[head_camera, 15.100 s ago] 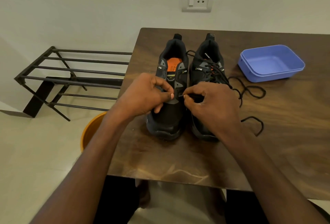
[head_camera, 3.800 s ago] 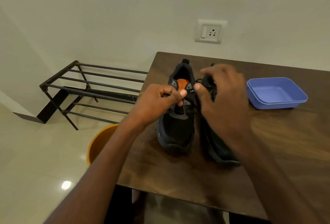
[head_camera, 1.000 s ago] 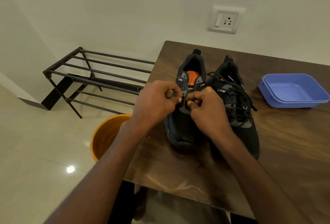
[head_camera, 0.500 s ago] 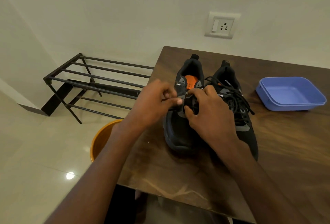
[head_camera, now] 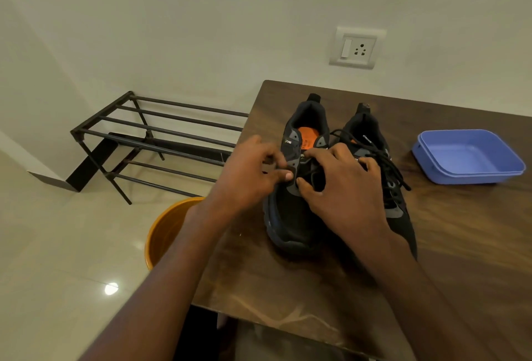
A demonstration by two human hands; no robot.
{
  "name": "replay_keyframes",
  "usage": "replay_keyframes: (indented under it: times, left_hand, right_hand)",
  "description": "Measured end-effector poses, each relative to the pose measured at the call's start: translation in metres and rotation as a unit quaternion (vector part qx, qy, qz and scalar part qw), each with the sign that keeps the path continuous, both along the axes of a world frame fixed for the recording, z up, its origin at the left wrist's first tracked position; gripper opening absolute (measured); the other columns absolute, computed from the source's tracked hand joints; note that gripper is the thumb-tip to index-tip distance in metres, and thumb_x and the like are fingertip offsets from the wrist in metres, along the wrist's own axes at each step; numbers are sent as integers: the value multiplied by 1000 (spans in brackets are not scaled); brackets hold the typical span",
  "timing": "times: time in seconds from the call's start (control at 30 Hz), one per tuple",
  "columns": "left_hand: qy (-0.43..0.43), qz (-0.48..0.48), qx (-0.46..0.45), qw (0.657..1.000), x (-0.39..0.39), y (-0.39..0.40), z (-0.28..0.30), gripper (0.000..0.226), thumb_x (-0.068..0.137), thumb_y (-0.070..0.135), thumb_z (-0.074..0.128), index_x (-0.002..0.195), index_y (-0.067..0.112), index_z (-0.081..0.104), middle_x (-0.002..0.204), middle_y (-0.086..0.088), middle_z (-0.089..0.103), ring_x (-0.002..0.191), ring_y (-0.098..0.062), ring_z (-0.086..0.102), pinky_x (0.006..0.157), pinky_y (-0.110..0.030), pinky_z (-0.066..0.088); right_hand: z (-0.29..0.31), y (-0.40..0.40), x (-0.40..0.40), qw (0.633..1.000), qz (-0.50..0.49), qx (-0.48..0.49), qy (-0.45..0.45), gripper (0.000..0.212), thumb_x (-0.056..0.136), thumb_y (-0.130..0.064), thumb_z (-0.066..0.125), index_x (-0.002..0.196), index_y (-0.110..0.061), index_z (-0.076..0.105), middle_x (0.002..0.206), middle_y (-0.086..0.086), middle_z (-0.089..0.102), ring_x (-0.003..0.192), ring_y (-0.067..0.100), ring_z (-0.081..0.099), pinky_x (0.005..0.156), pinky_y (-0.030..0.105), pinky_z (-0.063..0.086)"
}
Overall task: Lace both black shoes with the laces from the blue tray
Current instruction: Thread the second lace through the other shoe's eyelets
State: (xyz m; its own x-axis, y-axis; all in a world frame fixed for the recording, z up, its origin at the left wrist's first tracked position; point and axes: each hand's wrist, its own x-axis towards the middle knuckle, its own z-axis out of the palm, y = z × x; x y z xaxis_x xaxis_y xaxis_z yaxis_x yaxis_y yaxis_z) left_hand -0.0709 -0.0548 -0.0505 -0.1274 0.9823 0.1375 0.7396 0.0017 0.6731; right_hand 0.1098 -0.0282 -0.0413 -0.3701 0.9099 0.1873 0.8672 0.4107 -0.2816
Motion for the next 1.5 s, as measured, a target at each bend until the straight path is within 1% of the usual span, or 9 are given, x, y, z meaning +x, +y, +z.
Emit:
replay_keyframes:
  times: [0.13,0.27,0.43,0.53,0.8,1.03,1.2,1.37,1.5]
  left_hand:
    - [-135,21,81,987,-2,3,6,9,103,16,59,96,17,64,97,3,69,92,-1,65,72,-13,46]
    - [-480,49,158,862,-6,-3,27,21,114,21,32,104,11,48,84,-6,68,96,-24,75,59,-23,47]
    - [-135,43,47,989,-10,0,6,19,97,29,71,110,21,60,89,5,60,73,4,57,67,-15,50]
    - [-36,-11,-8,999,-5,2,-1,9,91,21,77,92,24,69,95,11,61,83,7,56,78,-15,47]
    - [-251,21,81,964,-3,1,11,16,108,7,46,100,10,60,99,-3,75,93,1,69,75,-8,49]
    - [-157,73,94,980,-8,6,1,6,104,17,57,100,20,60,85,1,64,82,-13,65,71,-13,51]
    - [-91,94,102,986,-13,6,-5,3,103,20,62,100,20,62,84,7,61,81,-9,62,70,-14,48]
    - [-39,106,120,986,-14,7,-8,7,101,19,65,97,24,61,90,7,64,85,-8,62,76,-31,56]
    - [-1,101,86,991,-11,6,-7,13,98,19,68,92,27,60,91,8,60,86,-8,58,83,-35,55]
  right_hand:
    - [1,1,1,1000,-2,-7,20,60,91,-56,66,146,-40,46,135,-6,52,127,17,53,120,50,31]
    - [2,0,1,999,-6,-23,26,61,92,-53,66,148,-40,44,139,-5,50,129,19,53,120,48,33]
    - [1,-2,-2,999,-6,-23,29,61,92,-52,68,147,-39,45,135,-5,50,122,19,57,114,46,41]
    - [0,-2,-1,999,-5,-21,30,62,92,-52,68,148,-38,45,134,-5,50,119,17,57,109,44,46]
    - [-2,0,-2,998,-11,-46,37,63,90,-51,70,146,-41,44,133,-6,49,117,20,59,95,41,56]
    - [3,-17,-12,993,99,15,67,27,95,-38,63,121,-31,60,116,-6,50,107,13,53,96,41,48]
    - [-9,-26,-32,997,79,6,-23,33,104,-51,46,125,-32,63,113,0,48,106,17,49,87,37,46]
    - [-4,-24,-31,997,61,7,55,28,98,-54,58,82,-31,56,84,-11,53,77,7,50,61,23,36]
    - [2,-22,-23,962,2,-127,242,21,88,-27,79,97,-34,61,75,-7,66,70,4,65,68,26,55]
